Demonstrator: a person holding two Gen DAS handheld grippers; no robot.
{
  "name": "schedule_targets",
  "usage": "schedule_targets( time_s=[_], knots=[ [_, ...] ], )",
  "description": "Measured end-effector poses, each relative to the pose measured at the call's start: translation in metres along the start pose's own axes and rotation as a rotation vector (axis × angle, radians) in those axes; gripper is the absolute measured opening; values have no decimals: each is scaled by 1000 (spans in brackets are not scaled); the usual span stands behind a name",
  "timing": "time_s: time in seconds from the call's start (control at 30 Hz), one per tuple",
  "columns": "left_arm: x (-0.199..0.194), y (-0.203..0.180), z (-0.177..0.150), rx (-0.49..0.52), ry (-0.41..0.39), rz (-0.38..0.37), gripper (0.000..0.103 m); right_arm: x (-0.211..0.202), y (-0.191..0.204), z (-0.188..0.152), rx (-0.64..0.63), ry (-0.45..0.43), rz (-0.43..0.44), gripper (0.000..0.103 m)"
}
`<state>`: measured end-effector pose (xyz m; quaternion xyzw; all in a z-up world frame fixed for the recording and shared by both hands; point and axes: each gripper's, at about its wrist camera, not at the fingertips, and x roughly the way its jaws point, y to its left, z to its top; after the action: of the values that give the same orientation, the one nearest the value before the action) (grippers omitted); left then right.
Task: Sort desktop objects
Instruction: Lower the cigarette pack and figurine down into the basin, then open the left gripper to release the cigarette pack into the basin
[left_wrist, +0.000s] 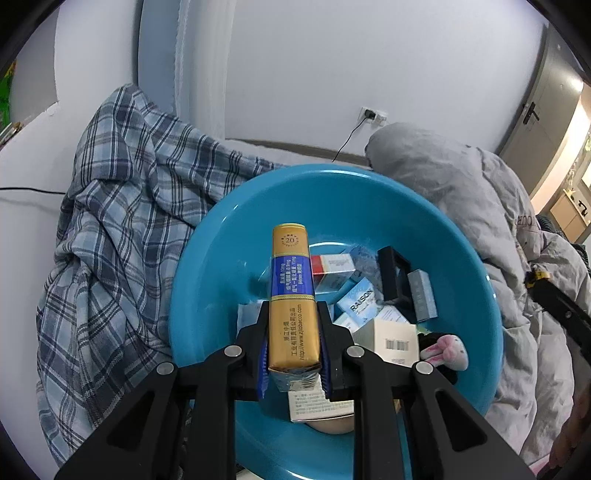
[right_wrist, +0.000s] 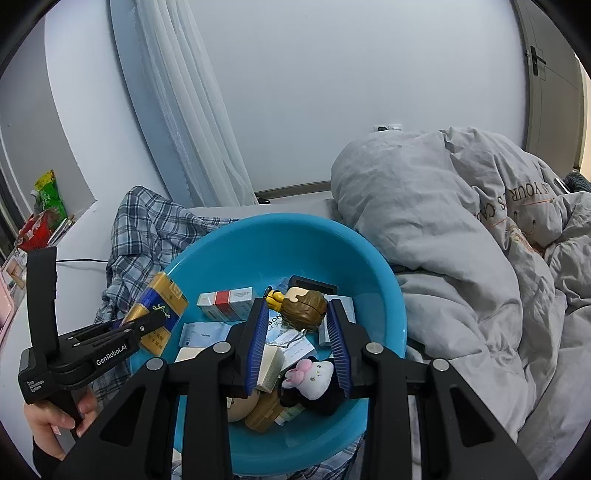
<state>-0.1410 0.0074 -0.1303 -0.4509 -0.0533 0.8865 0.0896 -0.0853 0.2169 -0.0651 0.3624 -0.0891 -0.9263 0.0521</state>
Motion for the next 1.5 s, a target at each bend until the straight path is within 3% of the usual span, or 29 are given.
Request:
schedule_targets(
  time_s=[0.23, 0.6, 0.67, 0.7, 0.73, 1.0, 1.1, 1.2, 1.3, 1.37, 1.5],
  knots=[
    [17, 7, -5, -14, 33, 51, 21, 0, -2, 0, 2, 2, -2, 32],
    [31, 7, -10, -8, 75, 64, 22, 2, -2, -1, -3, 11, -6, 32],
    [33, 8, -10, -9, 85, 77, 40, 2, -2, -1, 0, 13, -5, 32],
    [32, 9, -10, -11, 82, 93, 65, 2, -3, -1, 1, 13, -5, 32],
    [31, 9, -9, -12, 70, 95, 71, 2, -3, -1, 1, 13, -6, 32],
    [-7, 6, 1, -6, -57, 71, 71, 1, -4, 1, 3, 11, -4, 32],
    [-40, 0, 6, 21, -182, 49, 72, -2, -5, 2, 5, 3, -1, 32],
    [-81, -10, 7, 52, -350, 56, 90, -8, -4, 4, 3, -12, 7, 32],
    [-114, -16, 5, 74, -480, 38, 90, -14, -1, 6, -2, -28, 14, 32],
    [-124, -21, 5, 89, -498, 7, 90, -18, 2, 7, -7, -38, 19, 32],
    [-120, -29, 6, 121, -480, 13, 103, -21, 8, 7, -19, -47, 24, 32]
  ],
)
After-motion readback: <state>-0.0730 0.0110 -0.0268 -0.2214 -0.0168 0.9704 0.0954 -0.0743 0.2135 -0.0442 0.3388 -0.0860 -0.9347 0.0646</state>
